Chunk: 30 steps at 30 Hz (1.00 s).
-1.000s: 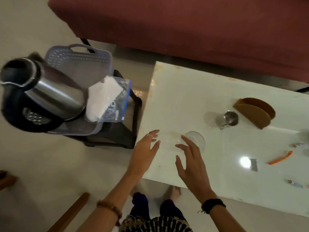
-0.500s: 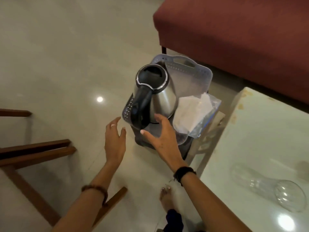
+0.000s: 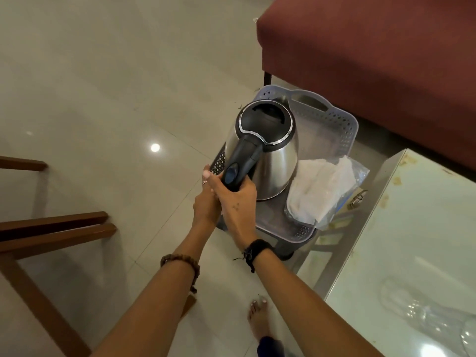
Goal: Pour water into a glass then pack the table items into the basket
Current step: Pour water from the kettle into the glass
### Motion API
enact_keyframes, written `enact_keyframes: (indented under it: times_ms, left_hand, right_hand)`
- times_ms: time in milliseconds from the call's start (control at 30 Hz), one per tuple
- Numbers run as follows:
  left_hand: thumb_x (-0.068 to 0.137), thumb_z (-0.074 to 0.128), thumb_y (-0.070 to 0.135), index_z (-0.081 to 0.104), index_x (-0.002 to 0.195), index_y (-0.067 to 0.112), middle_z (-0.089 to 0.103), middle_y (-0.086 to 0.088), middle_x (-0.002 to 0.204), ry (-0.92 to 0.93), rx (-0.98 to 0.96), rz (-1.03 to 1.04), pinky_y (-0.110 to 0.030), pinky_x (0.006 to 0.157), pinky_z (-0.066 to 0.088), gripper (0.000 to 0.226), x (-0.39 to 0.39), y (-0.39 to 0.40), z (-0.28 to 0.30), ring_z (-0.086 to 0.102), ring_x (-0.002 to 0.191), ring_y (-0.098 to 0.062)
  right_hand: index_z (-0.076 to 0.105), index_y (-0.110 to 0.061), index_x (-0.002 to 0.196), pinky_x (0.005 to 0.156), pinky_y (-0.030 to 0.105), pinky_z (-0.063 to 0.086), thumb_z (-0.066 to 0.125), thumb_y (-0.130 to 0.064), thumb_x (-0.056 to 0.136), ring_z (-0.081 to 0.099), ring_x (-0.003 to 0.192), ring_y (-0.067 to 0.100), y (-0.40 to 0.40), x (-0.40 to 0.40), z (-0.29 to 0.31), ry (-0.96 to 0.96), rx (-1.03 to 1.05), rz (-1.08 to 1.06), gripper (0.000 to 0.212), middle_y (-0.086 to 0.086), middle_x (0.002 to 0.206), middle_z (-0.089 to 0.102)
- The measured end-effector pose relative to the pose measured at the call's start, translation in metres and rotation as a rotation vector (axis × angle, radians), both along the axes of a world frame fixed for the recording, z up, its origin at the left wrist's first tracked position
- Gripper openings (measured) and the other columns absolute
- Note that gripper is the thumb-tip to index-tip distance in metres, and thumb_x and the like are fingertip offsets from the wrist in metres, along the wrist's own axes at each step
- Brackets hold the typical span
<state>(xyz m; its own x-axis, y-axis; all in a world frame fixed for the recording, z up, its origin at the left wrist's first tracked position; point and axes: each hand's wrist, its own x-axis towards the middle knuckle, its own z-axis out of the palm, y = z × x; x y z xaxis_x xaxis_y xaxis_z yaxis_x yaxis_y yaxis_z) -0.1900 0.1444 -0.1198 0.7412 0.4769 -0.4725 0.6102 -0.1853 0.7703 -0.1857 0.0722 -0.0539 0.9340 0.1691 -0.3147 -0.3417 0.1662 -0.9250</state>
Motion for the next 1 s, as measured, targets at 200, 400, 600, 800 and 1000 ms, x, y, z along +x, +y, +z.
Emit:
enact_keyframes:
  times_ms: [200, 400, 600, 800, 1000]
  left_hand:
    - [0.093, 0.035, 0.048, 0.008, 0.146, 0.037, 0.060, -0.016, 0.115, 0.136, 0.150, -0.071, -0.030, 0.065, 0.053, 0.060, 0.000, -0.001, 0.001, 0.061, 0.088, -0.030]
    - [0.093, 0.051, 0.024, -0.005, 0.147, 0.031, 0.043, -0.021, 0.139, 0.085, 0.193, -0.160, -0.041, 0.090, 0.047, 0.078, -0.001, 0.002, 0.007, 0.052, 0.116, -0.038]
    - [0.091, 0.054, 0.026, 0.005, 0.149, 0.019, 0.002, -0.013, 0.157, -0.192, 0.475, -0.195, -0.045, 0.115, 0.015, 0.076, -0.031, -0.040, 0.031, 0.005, 0.145, -0.028]
    - [0.086, 0.061, 0.019, 0.013, 0.147, 0.024, 0.016, -0.004, 0.156, -0.330, 0.472, -0.348, -0.045, 0.117, 0.017, 0.078, -0.069, -0.134, 0.055, 0.009, 0.145, -0.018]
    - [0.079, 0.070, 0.011, 0.018, 0.145, 0.027, 0.025, -0.005, 0.153, -0.424, 0.314, -0.573, -0.052, 0.113, 0.025, 0.085, -0.108, -0.258, 0.058, 0.017, 0.144, -0.020]
  right_hand:
    - [0.056, -0.019, 0.061, 0.049, 0.013, 0.044, 0.069, -0.026, 0.081, 0.052, 0.042, 0.000, -0.022, 0.016, 0.014, -0.144, 0.058, -0.150, 0.025, -0.015, 0.043, 0.054]
    - [0.052, -0.019, 0.058, 0.041, 0.017, 0.041, 0.063, -0.038, 0.078, 0.045, 0.035, 0.004, -0.068, -0.010, 0.042, -0.185, 0.131, -0.099, 0.030, -0.009, 0.040, 0.049]
    - [0.054, -0.029, 0.050, 0.041, 0.017, 0.038, 0.061, -0.039, 0.077, 0.043, 0.031, 0.005, -0.150, -0.039, 0.077, -0.217, 0.198, -0.012, 0.030, -0.010, 0.036, 0.047]
    - [0.052, -0.013, 0.048, 0.040, 0.015, 0.035, 0.059, -0.039, 0.077, 0.038, 0.028, 0.007, -0.261, -0.073, 0.107, -0.132, 0.215, -0.014, 0.040, -0.006, 0.033, 0.043]
    - [0.051, -0.011, 0.042, 0.042, 0.014, 0.032, 0.068, -0.054, 0.073, 0.033, 0.028, 0.012, -0.388, -0.130, 0.133, -0.053, 0.121, -0.038, 0.056, -0.004, 0.033, 0.040]
